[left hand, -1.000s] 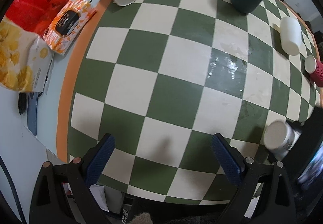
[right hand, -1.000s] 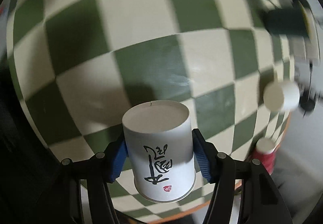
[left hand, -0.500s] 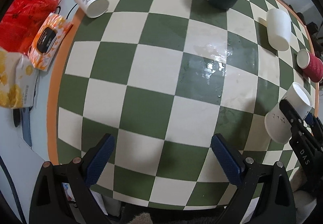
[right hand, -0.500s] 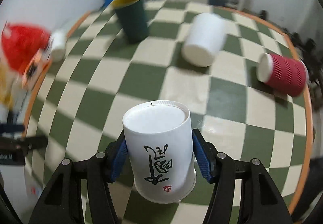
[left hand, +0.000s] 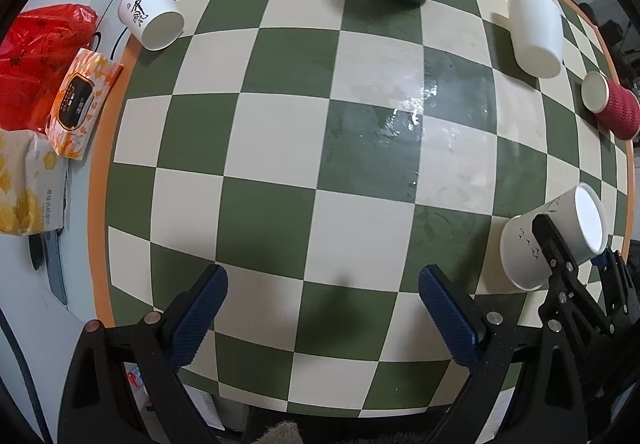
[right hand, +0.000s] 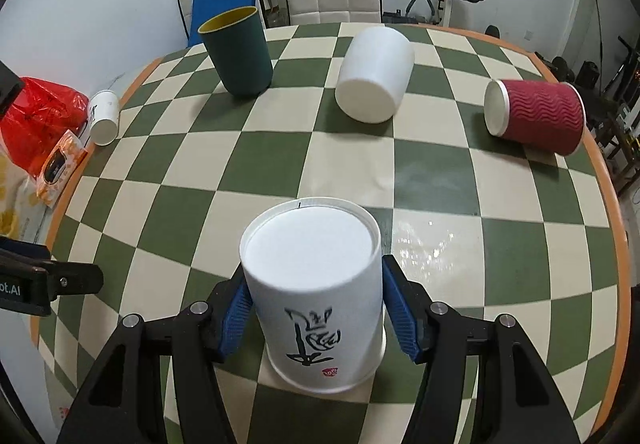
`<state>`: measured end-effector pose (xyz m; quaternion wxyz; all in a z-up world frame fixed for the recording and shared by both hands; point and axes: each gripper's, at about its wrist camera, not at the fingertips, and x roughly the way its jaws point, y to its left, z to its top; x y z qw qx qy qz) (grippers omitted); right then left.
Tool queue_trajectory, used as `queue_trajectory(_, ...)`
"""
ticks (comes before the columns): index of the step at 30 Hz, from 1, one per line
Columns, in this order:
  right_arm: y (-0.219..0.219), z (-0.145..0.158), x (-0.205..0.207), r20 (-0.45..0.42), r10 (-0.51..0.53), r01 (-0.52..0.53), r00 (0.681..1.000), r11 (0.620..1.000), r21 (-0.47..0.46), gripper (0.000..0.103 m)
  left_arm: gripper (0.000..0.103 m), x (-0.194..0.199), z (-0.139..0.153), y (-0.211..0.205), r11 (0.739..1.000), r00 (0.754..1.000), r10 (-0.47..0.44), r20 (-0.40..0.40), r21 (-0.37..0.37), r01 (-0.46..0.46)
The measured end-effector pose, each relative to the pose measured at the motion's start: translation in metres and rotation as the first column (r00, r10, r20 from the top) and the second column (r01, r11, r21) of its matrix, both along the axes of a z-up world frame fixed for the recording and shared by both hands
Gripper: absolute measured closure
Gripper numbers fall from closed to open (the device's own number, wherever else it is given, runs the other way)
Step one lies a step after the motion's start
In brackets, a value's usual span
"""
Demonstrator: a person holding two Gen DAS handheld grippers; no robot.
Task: Flip cup upside down
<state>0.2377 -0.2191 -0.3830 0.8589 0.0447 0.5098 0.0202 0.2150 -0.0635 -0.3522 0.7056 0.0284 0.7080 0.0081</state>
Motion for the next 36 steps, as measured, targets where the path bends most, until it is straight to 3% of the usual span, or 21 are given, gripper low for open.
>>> queue_trajectory(14,-0.001,-0.004,-0.010,-0.111,-0.028,0.026,0.993,1.000,-0.018,0.038,0.005,-0.005,0.011,-0.007,0.999,0.998,-0.044,0.037,0.000,0.044)
queue_trajectory(16,0.001,-0.002,-0.010,-0.144,-0.037,0.032,0.989,0.999,-0.035,0.024,0.005,-0.007,0.016,-0.010,0.998,0.997,-0.056,0.051,0.004,0.055)
queue_trajectory(18,0.001,0.002,-0.012,-0.162,-0.045,0.040,0.986,0.999,-0.029,0.017,0.005,-0.009,0.022,-0.012,0.997,0.995,-0.073,0.073,0.009,0.072)
queue_trajectory(22,0.002,0.026,-0.020,-0.163,-0.084,0.078,0.983,0.996,-0.042,0.010,0.005,-0.013,0.038,-0.014,0.995,0.988,-0.102,0.113,0.005,0.102)
queue_trajectory(28,0.000,0.076,-0.038,-0.142,-0.188,0.175,0.972,0.979,-0.100,0.009,0.005,-0.029,0.070,-0.012,0.988,0.970,-0.149,0.190,0.001,0.152)
queue_trajectory(36,0.001,0.148,-0.074,-0.100,-0.281,0.269,0.955,0.956,-0.114,0.008,0.005,-0.064,0.136,-0.005,0.977,0.929,-0.202,0.311,-0.007,0.215)
